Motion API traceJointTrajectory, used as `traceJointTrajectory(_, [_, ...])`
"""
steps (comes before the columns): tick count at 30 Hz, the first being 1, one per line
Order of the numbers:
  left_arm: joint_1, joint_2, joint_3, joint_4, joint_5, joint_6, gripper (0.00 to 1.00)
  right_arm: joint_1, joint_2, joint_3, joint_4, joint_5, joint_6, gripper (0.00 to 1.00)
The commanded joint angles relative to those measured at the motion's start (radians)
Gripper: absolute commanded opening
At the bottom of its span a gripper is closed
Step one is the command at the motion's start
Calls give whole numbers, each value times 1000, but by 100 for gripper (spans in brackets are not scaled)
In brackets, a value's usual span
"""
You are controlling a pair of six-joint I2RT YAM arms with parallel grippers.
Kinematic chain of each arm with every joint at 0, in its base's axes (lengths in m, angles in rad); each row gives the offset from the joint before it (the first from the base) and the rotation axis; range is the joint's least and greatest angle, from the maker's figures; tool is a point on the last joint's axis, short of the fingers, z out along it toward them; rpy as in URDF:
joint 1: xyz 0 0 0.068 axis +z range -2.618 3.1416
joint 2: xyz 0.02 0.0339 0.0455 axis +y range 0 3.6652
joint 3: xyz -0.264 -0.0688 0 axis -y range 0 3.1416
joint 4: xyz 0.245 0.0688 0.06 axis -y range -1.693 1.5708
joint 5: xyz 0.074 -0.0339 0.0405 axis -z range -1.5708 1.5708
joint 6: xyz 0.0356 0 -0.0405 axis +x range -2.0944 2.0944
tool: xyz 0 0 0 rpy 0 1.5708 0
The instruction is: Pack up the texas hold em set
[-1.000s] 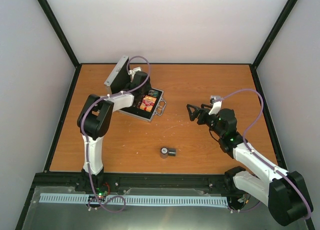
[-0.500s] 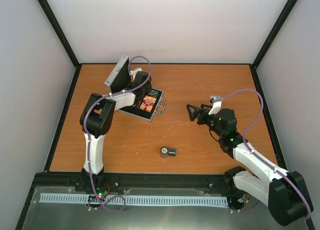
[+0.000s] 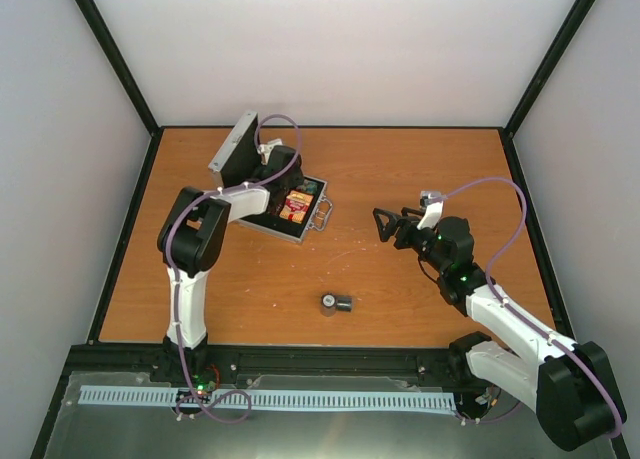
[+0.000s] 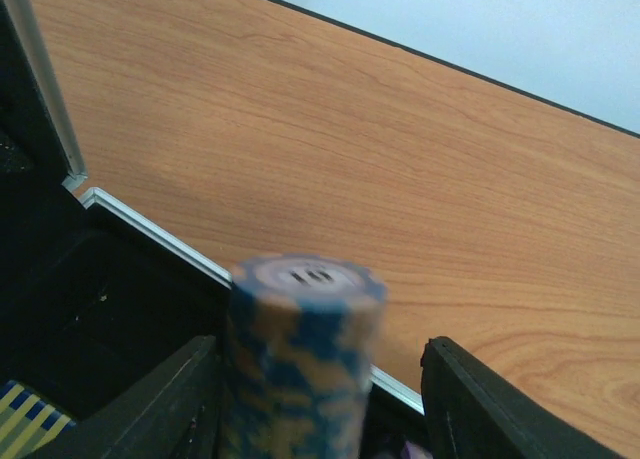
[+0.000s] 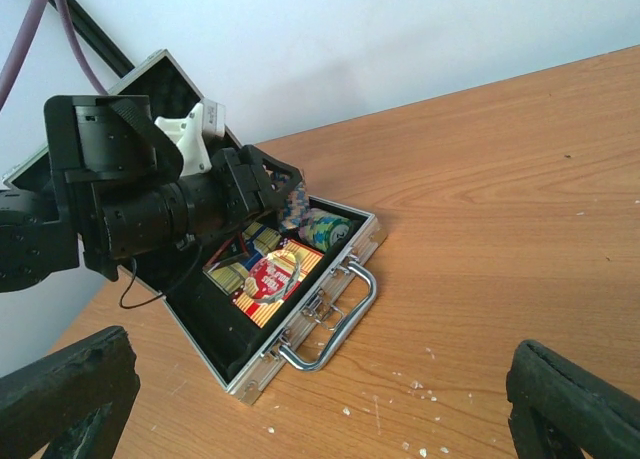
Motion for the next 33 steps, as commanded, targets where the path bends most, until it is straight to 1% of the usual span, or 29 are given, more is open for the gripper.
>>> traceJointTrajectory(1, [0,-69,-26,49,21,-9,58,-10,3,-8,35,-5,6,100])
traceJointTrajectory(10, [0,-137,-98,75,58,17,65,-11,8,-5,35,-5,7,100])
traceJointTrajectory(13, [-1,-154,-100,75,72,45,65,-11,10,-5,35,-7,7,100])
traceJointTrajectory(18, [-10,-156,-68,61,103,105,62,-11,15,-3,35,-6,7,100])
traceJointTrajectory(24, [-51,-114,25,21,137,234,61,-11,23,3,32,-9,8,100])
traceJointTrajectory(25, [-52,-92,64,-6,165,253,61,-11,24,3,32,-8,8,100])
traceJointTrajectory(26, [-52,-63,110,-71,190,263,61,-11,25,5,32,-8,8,100])
traceJointTrajectory(28, [-52,1,204,-151,213,284,60,-10,27,7,30,-10,7,100])
traceJointTrajectory(32, [-52,78,333,-250,240,306,59,-10,30,8,29,-10,7,100])
traceJointTrajectory(33, [-52,91,344,-264,241,308,59,-11,31,9,29,-9,7,100])
